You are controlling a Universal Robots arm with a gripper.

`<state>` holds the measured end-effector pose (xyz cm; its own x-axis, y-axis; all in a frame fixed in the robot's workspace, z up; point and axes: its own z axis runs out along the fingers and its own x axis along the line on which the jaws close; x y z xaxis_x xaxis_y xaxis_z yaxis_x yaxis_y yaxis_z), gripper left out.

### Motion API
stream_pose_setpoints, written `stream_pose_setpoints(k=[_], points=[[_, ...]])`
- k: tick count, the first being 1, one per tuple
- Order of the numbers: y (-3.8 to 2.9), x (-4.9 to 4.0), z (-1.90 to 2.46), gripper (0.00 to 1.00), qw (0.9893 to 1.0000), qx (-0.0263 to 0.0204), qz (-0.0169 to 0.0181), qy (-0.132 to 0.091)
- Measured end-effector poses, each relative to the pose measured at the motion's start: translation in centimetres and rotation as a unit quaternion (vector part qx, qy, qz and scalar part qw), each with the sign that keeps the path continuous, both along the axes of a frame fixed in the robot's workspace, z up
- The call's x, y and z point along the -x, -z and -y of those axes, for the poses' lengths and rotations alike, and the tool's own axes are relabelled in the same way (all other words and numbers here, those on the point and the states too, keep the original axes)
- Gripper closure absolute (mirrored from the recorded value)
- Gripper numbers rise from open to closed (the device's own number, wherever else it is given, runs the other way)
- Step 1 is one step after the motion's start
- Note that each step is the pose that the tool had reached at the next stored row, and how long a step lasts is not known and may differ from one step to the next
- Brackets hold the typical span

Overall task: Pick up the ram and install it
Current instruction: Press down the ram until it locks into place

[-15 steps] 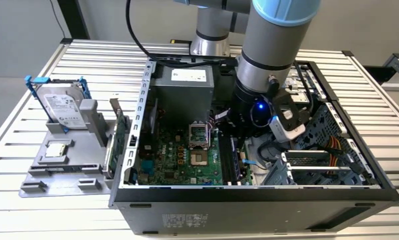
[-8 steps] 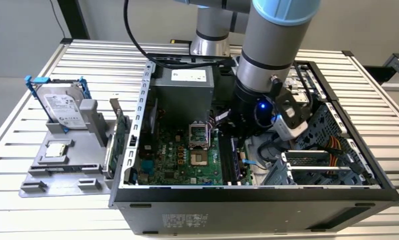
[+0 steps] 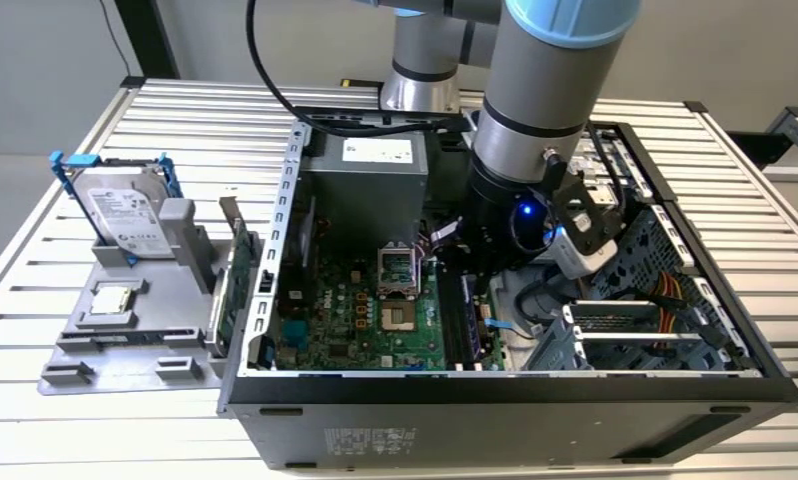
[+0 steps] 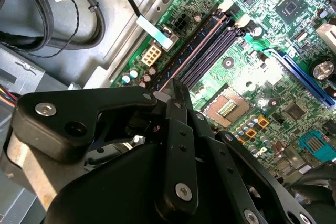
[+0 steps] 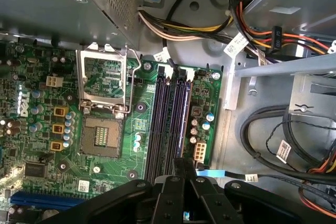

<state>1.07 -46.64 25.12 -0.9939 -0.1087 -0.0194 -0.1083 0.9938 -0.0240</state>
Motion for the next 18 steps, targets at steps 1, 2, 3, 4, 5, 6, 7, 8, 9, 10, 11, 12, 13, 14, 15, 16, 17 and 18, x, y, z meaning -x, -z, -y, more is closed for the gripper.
stream_pose_setpoints(k=[1,2,3,4,5,6,7,8,9,10,11,12,13,14,15,16,17,18], points=[[0.0,0.0,0.0,1.0,1.0,0.0,0.0,0.0],[0.0,0.0,0.0,1.0,1.0,0.0,0.0,0.0],[-0.01,0.0,0.0,1.0,1.0,0.0,0.0,0.0],[-0.01,0.0,0.0,1.0,1.0,0.0,0.0,0.0],[-0.01,0.01,0.0,1.0,1.0,0.0,0.0,0.0],[-0.02,0.01,0.0,1.0,1.0,0.0,0.0,0.0],[-0.03,0.0,0.0,1.0,1.0,0.0,0.0,0.0],[-0.03,0.0,0.0,1.0,1.0,0.0,0.0,0.0],[-0.04,0.01,0.0,1.0,1.0,-0.0003,0.0,0.0],[-0.05,0.01,0.01,1.0,1.0,-0.0011,0.0,0.0],[-0.08,0.02,0.01,1.0,1.0,-0.0021,0.0,0.0],[-0.1,0.01,0.0,1.0,1.0,-0.0026,0.0,0.0],[-0.11,0.01,0.0,1.0,1.0,-0.0028,0.0,0.0],[-0.11,0.0,-0.01,1.0,1.0,-0.0029,0.0,0.0],[-0.11,0.0,-0.01,1.0,1.0,-0.0029,0.0001,0.0],[-0.11,0.0,0.0,1.0,1.0,-0.0029,0.0001,0.0],[-0.12,0.01,0.0,1.0,1.0,-0.0028,0.0001,0.0],[-0.12,0.01,0.0,1.0,1.0,-0.0028,0.0001,0.0]])
